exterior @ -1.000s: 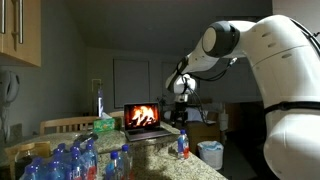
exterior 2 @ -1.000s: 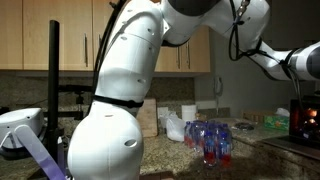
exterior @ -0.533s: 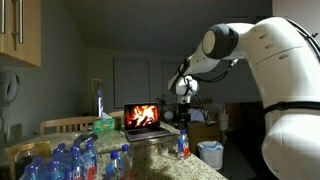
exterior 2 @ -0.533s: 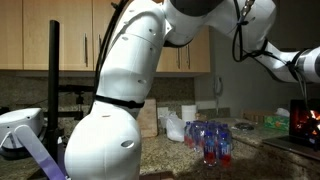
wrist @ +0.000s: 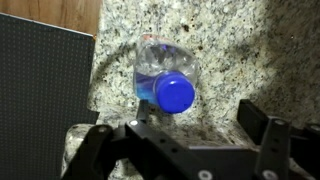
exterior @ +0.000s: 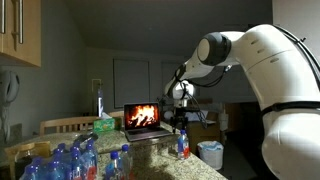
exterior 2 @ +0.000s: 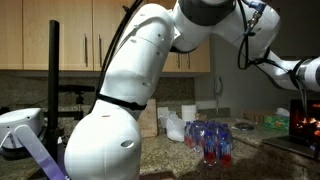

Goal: Pick up the three water bottles and move them to the left.

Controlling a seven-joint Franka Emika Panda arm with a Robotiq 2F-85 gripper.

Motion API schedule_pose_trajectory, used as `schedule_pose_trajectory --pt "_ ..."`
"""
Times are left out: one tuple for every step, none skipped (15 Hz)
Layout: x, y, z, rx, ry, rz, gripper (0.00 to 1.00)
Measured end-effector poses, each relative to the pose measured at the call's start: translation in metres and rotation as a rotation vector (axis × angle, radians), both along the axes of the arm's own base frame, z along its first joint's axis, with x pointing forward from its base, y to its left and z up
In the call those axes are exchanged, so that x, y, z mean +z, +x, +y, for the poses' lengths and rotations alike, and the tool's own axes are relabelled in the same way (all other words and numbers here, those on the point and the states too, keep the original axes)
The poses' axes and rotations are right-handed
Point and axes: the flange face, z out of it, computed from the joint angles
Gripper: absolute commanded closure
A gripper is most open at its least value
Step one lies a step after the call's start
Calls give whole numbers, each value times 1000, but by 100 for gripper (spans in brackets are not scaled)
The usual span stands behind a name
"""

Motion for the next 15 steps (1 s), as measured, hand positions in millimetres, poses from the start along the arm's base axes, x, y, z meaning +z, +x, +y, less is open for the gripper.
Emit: schedule_pose_trajectory --pt "-2 2 0 -13 1 5 46" --pt "-4 4 -1 -25 2 10 53" --pt "-5 5 -1 -39 4 17 59" --pt "-5 6 -2 -51 7 23 67" --pt "-5 6 -2 -63 8 27 73" --pt "-4 6 -3 -76 8 30 80" --pt "-3 6 -4 -86 7 32 85" --pt "-3 6 -4 -97 7 34 90" --pt "-3 5 -5 -107 7 36 91" --pt "-3 5 -5 -116 7 37 57" --pt "-3 5 -5 -124 8 38 60" --pt "-3 5 -5 -132 8 39 59" --pt "-3 6 -4 -139 8 40 54" --pt "-3 6 -4 -146 9 41 49" --pt "-3 6 -3 -152 9 41 42"
